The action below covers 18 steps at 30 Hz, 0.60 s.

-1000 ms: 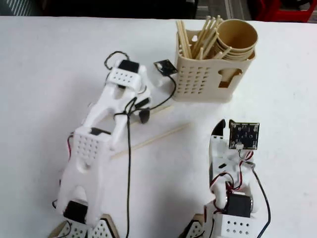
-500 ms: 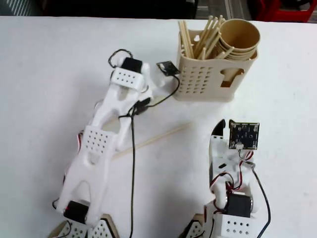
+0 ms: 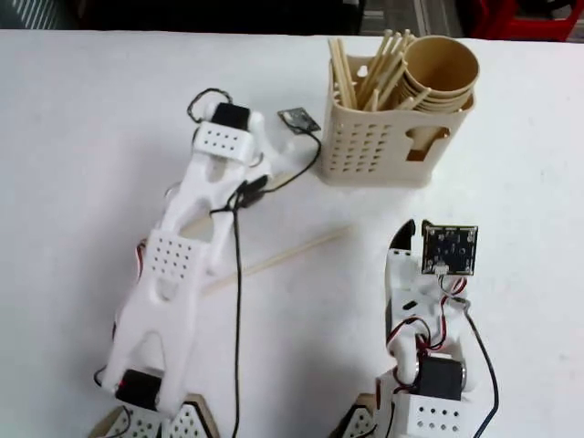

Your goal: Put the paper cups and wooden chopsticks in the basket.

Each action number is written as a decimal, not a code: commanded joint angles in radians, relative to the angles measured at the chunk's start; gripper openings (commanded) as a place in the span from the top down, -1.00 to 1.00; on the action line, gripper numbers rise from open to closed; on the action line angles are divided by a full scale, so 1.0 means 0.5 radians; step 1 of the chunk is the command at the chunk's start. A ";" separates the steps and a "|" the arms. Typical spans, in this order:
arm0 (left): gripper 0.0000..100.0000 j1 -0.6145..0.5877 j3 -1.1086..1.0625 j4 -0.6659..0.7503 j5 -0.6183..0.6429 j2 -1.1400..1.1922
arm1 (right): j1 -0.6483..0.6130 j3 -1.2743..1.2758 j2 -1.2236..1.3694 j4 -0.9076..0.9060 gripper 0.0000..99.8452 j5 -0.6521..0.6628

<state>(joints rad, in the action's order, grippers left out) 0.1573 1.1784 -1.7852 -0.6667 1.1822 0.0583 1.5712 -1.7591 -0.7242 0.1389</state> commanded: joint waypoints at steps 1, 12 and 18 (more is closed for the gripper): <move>0.96 -0.143 0.052 -0.012 0.003 -0.011 | -0.011 -0.006 -0.017 0.044 0.87 0.021; 0.96 -0.143 -0.292 -0.009 0.046 -0.431 | -0.011 -0.006 -0.017 0.044 0.87 0.021; 0.96 -0.152 -0.641 -0.006 0.046 -0.907 | -0.011 -0.006 -0.017 0.044 0.87 0.021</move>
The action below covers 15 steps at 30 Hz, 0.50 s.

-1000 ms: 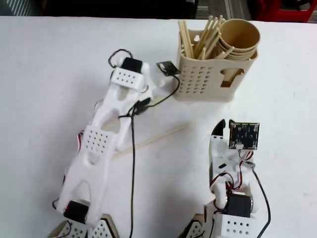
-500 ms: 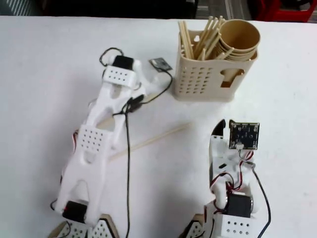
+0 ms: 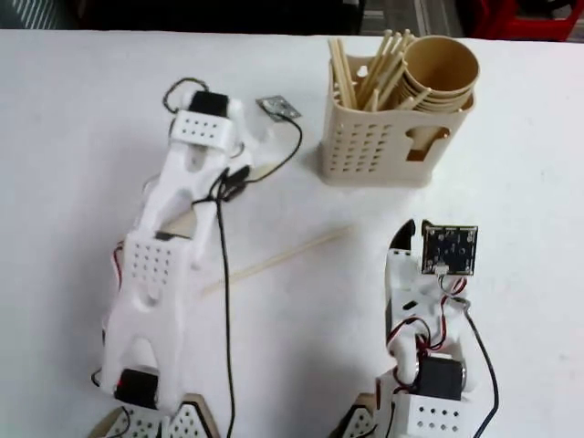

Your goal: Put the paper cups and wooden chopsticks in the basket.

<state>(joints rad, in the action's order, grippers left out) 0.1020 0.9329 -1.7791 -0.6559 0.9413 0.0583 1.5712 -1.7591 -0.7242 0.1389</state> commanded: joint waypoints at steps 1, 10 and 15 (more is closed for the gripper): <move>0.96 -0.038 -0.203 -0.015 0.025 -0.505 | -0.011 -0.006 -0.017 0.044 0.87 0.021; 0.96 0.124 -0.328 0.006 0.209 -1.162 | -0.011 -0.006 -0.017 0.044 0.87 0.021; 0.96 0.305 -0.328 0.178 0.396 -1.453 | -0.002 -0.006 -0.017 0.044 0.87 0.021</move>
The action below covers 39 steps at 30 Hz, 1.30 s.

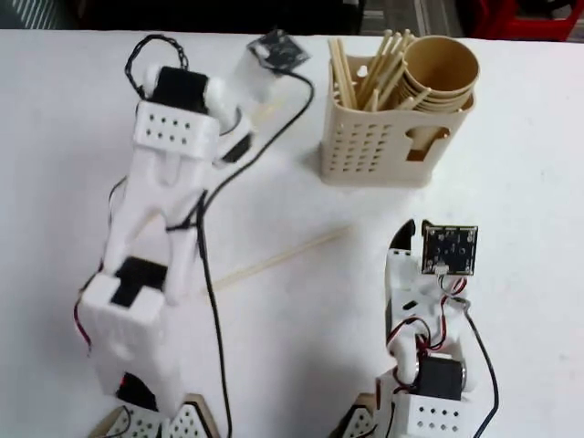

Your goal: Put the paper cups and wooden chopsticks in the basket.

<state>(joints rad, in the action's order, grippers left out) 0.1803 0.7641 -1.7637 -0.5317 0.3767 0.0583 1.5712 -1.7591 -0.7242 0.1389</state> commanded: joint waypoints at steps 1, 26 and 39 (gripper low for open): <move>0.96 0.186 0.009 0.193 0.175 -0.376 | -0.002 -0.006 -0.017 0.044 0.87 0.021; 0.96 0.799 -0.086 1.933 0.651 -0.732 | 0.002 -0.006 -0.017 0.044 0.87 0.021; 0.96 0.793 -0.110 2.302 0.651 -0.278 | 0.002 -0.006 -0.017 0.044 0.87 0.021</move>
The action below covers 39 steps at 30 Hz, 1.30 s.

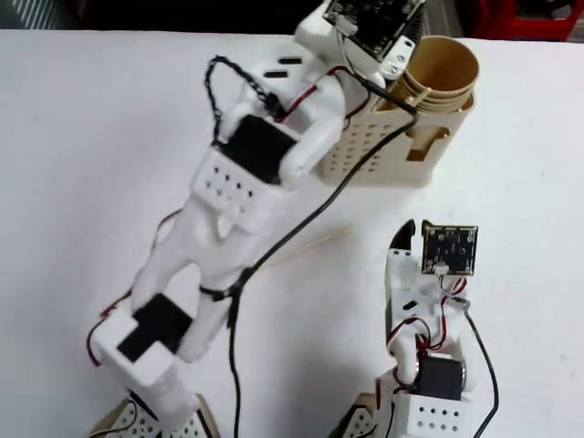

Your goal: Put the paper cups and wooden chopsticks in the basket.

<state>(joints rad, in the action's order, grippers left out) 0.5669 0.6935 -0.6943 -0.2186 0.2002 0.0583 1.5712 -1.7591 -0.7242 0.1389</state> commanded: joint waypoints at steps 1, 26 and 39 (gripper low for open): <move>0.96 0.014 0.031 0.181 0.025 0.106 | 0.002 -0.006 -0.017 0.044 0.87 0.021; 0.78 -0.109 0.712 -1.231 -0.077 0.173 | 0.005 -0.006 -0.017 0.044 0.87 0.021; 0.77 -0.103 0.911 -2.136 -0.295 0.176 | 0.005 -0.006 -0.017 0.044 0.87 0.021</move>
<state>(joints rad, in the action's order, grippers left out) 0.5132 1.1063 -1.6655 -0.3414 0.3046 0.0583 1.5712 -1.7591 -0.7242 0.1389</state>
